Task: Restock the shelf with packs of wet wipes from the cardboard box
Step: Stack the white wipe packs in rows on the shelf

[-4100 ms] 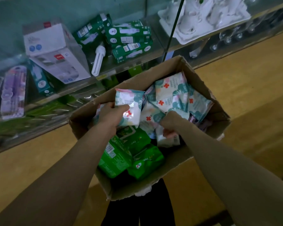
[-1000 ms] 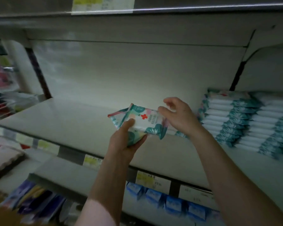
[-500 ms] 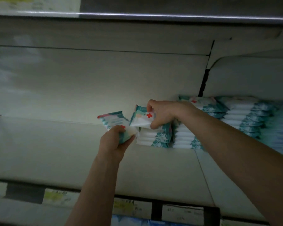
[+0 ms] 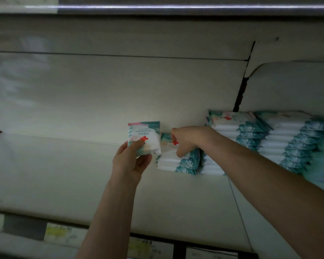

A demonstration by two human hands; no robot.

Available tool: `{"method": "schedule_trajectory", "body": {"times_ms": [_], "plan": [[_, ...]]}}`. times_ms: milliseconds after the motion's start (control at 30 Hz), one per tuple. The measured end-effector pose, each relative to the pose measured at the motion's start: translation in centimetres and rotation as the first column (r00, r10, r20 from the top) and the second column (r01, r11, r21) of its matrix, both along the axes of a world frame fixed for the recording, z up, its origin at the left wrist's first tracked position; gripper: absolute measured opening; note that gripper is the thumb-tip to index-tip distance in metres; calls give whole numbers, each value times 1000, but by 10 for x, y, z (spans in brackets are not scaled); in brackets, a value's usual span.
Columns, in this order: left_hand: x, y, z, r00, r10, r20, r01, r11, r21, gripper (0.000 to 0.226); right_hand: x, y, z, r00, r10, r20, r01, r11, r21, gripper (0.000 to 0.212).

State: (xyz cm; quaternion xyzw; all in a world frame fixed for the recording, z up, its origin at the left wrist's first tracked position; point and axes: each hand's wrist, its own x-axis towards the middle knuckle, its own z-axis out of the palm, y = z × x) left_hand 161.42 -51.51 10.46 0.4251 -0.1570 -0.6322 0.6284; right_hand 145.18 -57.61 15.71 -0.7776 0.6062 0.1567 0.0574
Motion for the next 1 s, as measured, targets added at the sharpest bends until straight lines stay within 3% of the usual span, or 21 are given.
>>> {"method": "schedule_trajectory", "body": {"times_ms": [67, 167, 267, 400, 533, 633, 767, 900, 1000], "plan": [[-3, 0, 2, 1000, -30, 5, 30, 1000, 8, 24, -2, -1, 11, 996, 9, 86, -1, 996, -84, 40], [-7, -3, 9, 990, -127, 67, 124, 991, 43, 9, -4, -1, 38, 902, 89, 423, 46, 954, -298, 36], [-13, -13, 20, 940, -278, 199, 267, 960, 83, 6, 5, 0, 44, 837, 117, 535, 31, 965, -259, 41], [-14, -33, 32, 917, -328, 228, 314, 944, 97, 10, 6, 0, 34, 869, 5, 494, 55, 993, -107, 60], [-14, -48, 36, 875, -401, 271, 389, 916, 100, 12, -8, 4, 32, 903, -69, 423, 124, 987, -105, 56], [-24, -59, 35, 805, -419, 420, 414, 904, 110, 35, -11, 5, 28, 942, -91, 322, 133, 985, -110, 44], [-36, -72, 34, 794, -313, 521, 305, 947, 104, 68, -13, 1, 23, 959, -132, 250, 169, 977, -130, 45], [-47, -77, 29, 695, -278, 663, 273, 955, 114, 66, -13, 7, 22, 977, -101, 187, 128, 982, -138, 44], [-52, -79, 26, 560, -261, 786, 275, 954, 121, 62, -10, 16, 19, 999, -38, 18, 40, 992, -120, 53]]}}
